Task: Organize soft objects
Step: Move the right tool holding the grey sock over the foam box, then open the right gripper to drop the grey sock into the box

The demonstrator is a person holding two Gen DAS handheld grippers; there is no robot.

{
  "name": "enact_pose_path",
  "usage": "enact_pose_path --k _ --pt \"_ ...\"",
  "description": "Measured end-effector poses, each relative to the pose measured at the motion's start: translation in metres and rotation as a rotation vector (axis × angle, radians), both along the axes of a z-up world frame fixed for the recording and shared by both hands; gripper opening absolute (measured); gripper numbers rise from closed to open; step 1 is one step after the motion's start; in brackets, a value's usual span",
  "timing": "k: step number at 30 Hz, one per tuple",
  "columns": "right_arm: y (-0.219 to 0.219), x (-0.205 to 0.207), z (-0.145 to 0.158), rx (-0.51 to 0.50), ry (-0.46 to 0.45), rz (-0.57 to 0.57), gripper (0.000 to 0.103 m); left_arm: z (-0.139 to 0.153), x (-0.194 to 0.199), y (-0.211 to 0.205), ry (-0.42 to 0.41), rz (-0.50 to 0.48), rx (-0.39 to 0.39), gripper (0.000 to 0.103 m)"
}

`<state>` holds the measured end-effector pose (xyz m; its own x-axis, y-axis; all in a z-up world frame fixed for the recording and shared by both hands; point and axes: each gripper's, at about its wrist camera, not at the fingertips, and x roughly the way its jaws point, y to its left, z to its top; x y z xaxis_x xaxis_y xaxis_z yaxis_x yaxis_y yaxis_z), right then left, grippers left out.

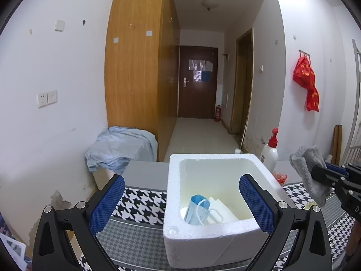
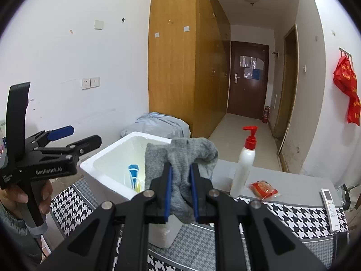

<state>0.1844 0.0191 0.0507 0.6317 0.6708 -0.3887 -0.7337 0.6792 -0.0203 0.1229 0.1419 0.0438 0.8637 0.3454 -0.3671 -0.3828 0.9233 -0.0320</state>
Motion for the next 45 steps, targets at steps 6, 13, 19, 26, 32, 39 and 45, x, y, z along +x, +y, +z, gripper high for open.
enact_pose_path --k 6,13,19,26,32,39,45 --pt "0.014 0.001 0.000 -0.009 0.000 0.015 0.019 0.000 -0.007 0.005 -0.008 0.016 0.003 0.102" --pt "0.031 -0.001 0.001 -0.025 -0.008 0.030 0.019 -0.001 -0.017 0.013 -0.020 0.024 0.005 0.102" --pt "0.040 -0.001 0.000 -0.018 0.000 0.057 0.019 -0.004 -0.021 0.018 -0.017 0.028 -0.005 0.102" --pt "0.047 0.002 0.000 -0.022 0.004 0.069 0.019 -0.006 -0.029 0.017 -0.015 0.027 -0.005 0.102" --pt "0.049 0.003 -0.001 -0.013 0.016 0.092 0.019 -0.008 -0.033 0.017 -0.025 0.026 -0.012 0.102" --pt "0.057 0.011 -0.007 -0.026 0.044 0.103 0.019 -0.010 -0.037 0.020 -0.024 0.033 -0.011 0.102" --pt "0.070 0.021 -0.011 -0.045 0.071 0.096 0.034 -0.012 -0.040 0.028 -0.022 0.059 -0.025 0.102"
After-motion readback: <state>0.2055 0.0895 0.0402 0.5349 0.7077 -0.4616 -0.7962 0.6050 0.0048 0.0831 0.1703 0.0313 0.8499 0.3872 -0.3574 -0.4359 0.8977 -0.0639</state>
